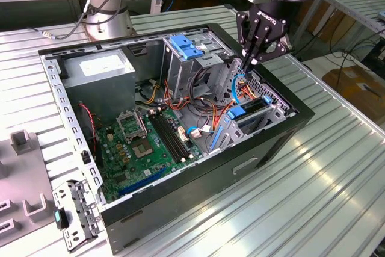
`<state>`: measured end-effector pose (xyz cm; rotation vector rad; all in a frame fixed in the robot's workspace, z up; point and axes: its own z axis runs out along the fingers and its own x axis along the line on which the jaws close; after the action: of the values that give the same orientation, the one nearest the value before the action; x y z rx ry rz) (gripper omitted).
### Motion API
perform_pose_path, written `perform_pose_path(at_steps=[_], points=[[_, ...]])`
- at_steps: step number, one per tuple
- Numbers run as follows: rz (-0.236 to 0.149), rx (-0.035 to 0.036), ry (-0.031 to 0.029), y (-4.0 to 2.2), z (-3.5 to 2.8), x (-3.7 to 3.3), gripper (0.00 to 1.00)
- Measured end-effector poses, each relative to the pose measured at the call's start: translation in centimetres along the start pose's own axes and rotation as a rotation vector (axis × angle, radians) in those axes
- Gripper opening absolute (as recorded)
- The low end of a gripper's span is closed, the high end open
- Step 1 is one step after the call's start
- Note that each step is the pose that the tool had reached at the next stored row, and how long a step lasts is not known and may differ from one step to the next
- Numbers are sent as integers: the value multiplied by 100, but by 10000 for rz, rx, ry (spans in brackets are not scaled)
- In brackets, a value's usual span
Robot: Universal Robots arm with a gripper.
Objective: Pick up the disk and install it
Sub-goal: 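Insert the second disk wire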
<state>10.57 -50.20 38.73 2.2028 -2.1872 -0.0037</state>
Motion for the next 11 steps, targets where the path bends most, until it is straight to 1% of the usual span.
perform_pose_path(at_steps=[5,7,9,11], points=[[0,0,1,0,-3,0,18],[0,0,3,1,-25,-2,18],[0,0,9,2,-69,-4,18],[0,0,17,2,-93,-3,18]])
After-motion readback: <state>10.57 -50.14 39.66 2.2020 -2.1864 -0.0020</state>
